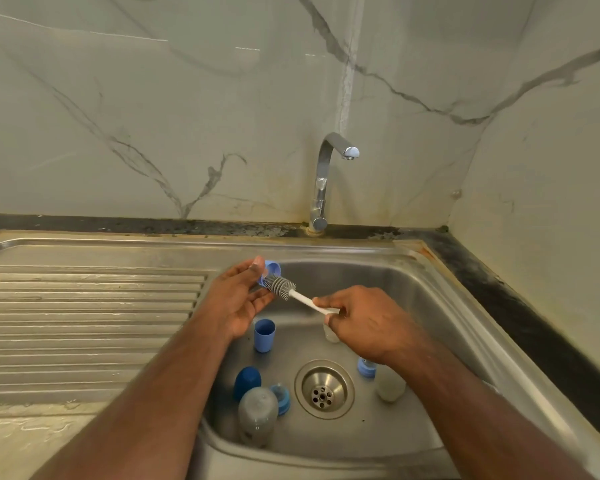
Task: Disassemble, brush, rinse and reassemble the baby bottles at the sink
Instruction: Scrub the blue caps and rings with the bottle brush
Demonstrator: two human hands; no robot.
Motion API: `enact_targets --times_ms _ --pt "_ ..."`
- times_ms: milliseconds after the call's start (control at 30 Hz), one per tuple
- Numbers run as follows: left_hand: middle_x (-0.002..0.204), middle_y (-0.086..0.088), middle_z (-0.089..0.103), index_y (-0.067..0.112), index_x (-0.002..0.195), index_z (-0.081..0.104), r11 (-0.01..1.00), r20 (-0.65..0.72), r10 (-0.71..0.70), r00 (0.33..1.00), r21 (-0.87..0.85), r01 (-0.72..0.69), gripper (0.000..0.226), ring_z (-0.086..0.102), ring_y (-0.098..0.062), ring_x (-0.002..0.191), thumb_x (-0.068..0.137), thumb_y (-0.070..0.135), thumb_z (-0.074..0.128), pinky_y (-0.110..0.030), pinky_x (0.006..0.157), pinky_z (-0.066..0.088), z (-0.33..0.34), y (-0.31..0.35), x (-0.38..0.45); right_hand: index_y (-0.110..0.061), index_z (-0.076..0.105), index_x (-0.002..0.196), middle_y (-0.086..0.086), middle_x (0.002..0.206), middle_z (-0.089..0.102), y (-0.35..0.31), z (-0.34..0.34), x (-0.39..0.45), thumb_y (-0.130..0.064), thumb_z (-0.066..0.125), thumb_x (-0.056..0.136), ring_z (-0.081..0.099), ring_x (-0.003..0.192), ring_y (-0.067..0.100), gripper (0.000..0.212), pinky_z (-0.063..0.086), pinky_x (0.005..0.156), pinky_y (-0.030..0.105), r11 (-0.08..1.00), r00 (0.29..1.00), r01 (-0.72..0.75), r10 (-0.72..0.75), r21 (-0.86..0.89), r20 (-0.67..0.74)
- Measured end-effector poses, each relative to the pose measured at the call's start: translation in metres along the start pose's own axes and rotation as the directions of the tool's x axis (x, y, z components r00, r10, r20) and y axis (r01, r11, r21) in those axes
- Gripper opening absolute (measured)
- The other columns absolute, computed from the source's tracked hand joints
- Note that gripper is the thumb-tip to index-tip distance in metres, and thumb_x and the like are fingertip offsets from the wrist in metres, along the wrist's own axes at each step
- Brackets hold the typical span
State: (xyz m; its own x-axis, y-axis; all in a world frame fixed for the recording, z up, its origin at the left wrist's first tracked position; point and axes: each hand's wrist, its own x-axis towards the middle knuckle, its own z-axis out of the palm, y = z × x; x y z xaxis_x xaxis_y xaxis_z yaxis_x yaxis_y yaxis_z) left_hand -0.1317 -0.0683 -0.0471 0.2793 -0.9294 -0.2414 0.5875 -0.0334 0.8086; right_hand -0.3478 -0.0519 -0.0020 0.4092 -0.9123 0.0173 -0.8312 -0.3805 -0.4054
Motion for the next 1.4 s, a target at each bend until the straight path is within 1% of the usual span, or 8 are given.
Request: enact_targets --times_ms 167,300,533,633,833,1000,1200,1400 --pt "0.104 -0.019 0.077 0.002 0.12 0.062 1.0 0.018 -0.009 1.0 -0.016 0.009 0.027 0.077 -0.028 0.093 0.097 0.017 0.065 -0.04 0.084 0.061 0.0 -0.001 -0.001 -0.046 0.055 0.137 -0.012 0.1 0.068 0.003 0.002 0.001 -0.033 0.05 0.102 0.058 0.068 0.006 0.037 0.05 0.064 0.022 1.0 0.993 -0.02 0.017 -0.021 -0.117" --pt "0.113 -0.019 0.074 0.005 0.129 0.058 0.997 0.013 0.033 0.999 -0.077 -0.032 0.033 0.075 -0.027 0.101 0.097 0.001 0.061 -0.038 0.087 0.061 -0.001 0.0 0.0 -0.047 0.058 0.132 -0.009 0.111 0.07 -0.001 0.008 0.0 -0.03 0.051 0.1 0.066 0.09 0.012 0.037 0.055 0.084 0.032 0.985 0.999 -0.015 0.022 -0.171 0.039" --pt "0.113 -0.012 0.071 0.013 0.11 0.065 0.984 -0.08 0.033 0.996 0.178 -0.018 0.011 0.071 -0.024 0.103 0.101 0.009 0.06 -0.038 0.087 0.058 -0.004 -0.004 -0.005 -0.043 0.067 0.122 -0.018 0.086 0.061 0.014 0.012 0.018 -0.026 0.061 0.095 0.06 0.072 0.004 0.033 0.047 0.062 0.022 0.99 0.995 -0.101 0.102 -0.094 0.009" --pt "0.116 -0.011 0.071 0.015 0.116 0.064 0.924 -0.05 0.0 0.999 0.381 0.019 0.015 0.071 -0.024 0.102 0.101 0.014 0.063 -0.042 0.09 0.059 -0.003 -0.011 -0.006 -0.04 0.071 0.117 -0.013 0.096 0.071 0.037 -0.009 0.02 -0.022 0.064 0.091 0.062 0.076 0.004 0.032 0.053 0.068 0.025 0.986 0.985 -0.165 0.167 0.037 -0.043" --pt "0.101 -0.009 0.072 0.016 0.113 0.068 0.45 0.152 -0.058 0.987 0.886 -0.11 0.021 0.069 -0.018 0.085 0.092 0.014 0.071 -0.035 0.079 0.061 0.017 -0.036 -0.008 -0.035 0.07 0.121 -0.011 0.079 0.065 0.054 -0.01 0.018 -0.02 0.065 0.092 0.063 0.068 0.01 0.033 0.049 0.059 0.025 0.976 0.979 -0.205 0.206 0.075 -0.005" --pt "0.119 0.003 0.069 0.025 0.123 0.07 -0.276 0.243 -0.365 0.899 0.894 -0.354 0.036 0.064 -0.016 0.11 0.088 0.02 0.078 -0.028 0.092 0.051 0.028 -0.064 -0.016 -0.035 0.071 0.117 -0.011 0.069 0.06 0.053 -0.011 0.018 -0.018 0.062 0.093 0.058 0.058 0.009 0.031 0.045 0.056 0.024 0.978 0.981 -0.195 0.195 0.07 0.011" --pt "0.124 -0.001 0.067 0.023 0.129 0.068 -0.506 0.169 -0.599 0.782 0.677 -0.534 0.044 0.063 -0.022 0.114 0.087 0.024 0.079 -0.031 0.091 0.049 0.04 -0.09 -0.028 -0.031 0.072 0.116 -0.008 0.07 0.062 0.055 -0.012 0.017 -0.017 0.063 0.093 0.06 0.061 0.012 0.028 0.047 0.056 0.025 0.975 0.977 -0.214 0.215 0.062 -0.001" --pt "0.132 -0.003 0.063 0.023 0.137 0.06 -0.526 0.207 -0.585 0.784 0.639 -0.561 0.058 0.06 -0.024 0.118 0.083 0.021 0.083 -0.028 0.084 0.043 0.043 -0.105 -0.023 -0.03 0.073 0.113 -0.007 0.071 0.063 0.053 -0.013 0.015 -0.017 0.063 0.092 0.061 0.061 0.012 0.027 0.049 0.055 0.025 0.974 0.976 -0.219 0.219 0.06 0.003"
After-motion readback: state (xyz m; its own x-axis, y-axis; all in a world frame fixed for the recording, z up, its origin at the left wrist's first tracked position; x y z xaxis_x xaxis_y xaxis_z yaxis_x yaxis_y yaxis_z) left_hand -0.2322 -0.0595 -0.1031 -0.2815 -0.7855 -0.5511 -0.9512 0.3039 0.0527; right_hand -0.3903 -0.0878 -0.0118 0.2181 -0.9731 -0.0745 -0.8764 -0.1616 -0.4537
